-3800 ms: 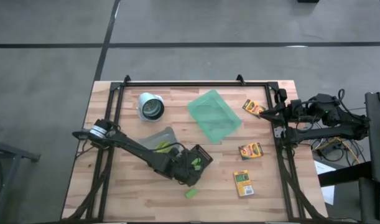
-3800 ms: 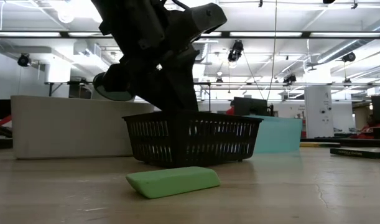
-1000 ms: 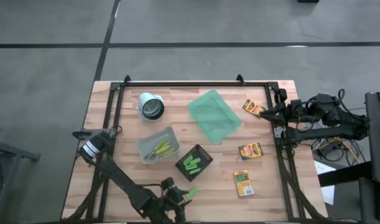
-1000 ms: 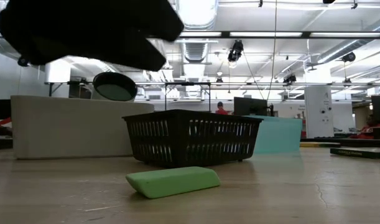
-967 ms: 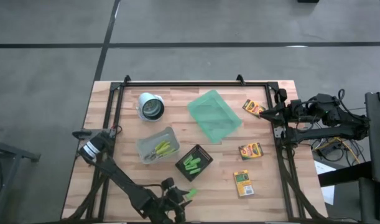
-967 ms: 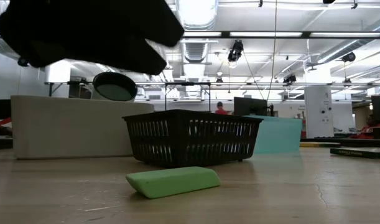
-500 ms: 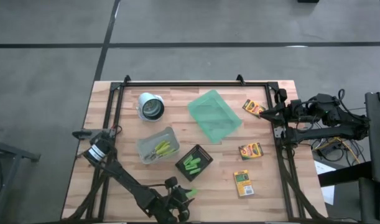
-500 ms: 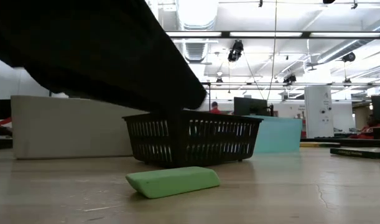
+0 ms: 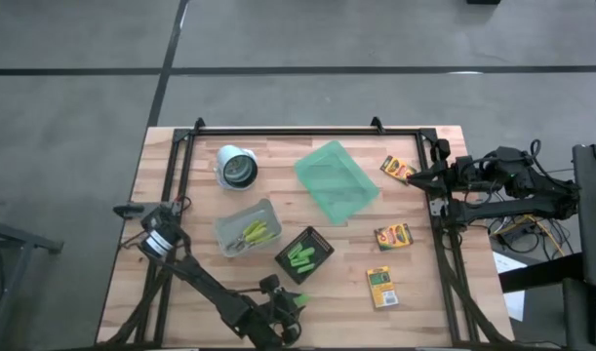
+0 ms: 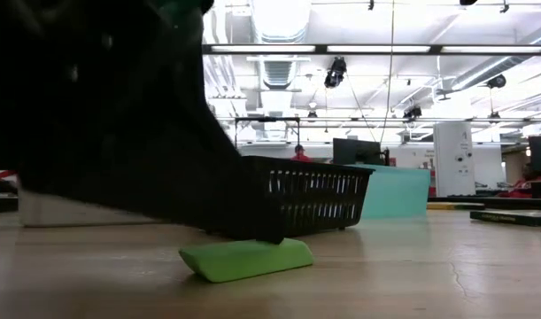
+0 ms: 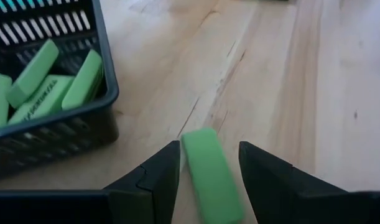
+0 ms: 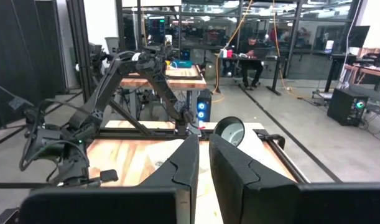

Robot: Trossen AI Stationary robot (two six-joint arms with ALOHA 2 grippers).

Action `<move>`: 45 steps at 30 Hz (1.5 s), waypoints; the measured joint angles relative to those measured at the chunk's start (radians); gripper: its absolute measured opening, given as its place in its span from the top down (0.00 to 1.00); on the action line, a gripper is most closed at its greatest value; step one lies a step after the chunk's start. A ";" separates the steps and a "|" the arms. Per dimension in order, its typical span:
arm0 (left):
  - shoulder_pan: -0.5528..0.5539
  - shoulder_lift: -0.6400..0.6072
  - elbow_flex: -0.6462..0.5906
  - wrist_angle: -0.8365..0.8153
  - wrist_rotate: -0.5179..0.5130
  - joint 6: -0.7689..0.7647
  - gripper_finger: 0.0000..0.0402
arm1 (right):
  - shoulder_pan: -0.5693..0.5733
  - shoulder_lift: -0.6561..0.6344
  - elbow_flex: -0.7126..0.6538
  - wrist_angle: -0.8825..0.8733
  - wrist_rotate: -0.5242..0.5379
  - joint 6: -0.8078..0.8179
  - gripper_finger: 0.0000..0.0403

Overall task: Pick & Place School Supplies
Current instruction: Put the green eraser into the black bin

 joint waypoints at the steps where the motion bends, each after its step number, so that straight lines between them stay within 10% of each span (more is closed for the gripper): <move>1: 0.000 0.003 0.000 -0.001 0.003 -0.010 0.58 | 0.000 0.000 0.000 0.000 0.000 0.000 0.91; 45: 0.027 0.003 0.000 -0.038 0.143 -0.114 0.58 | 0.000 0.000 0.000 0.000 0.000 0.000 0.91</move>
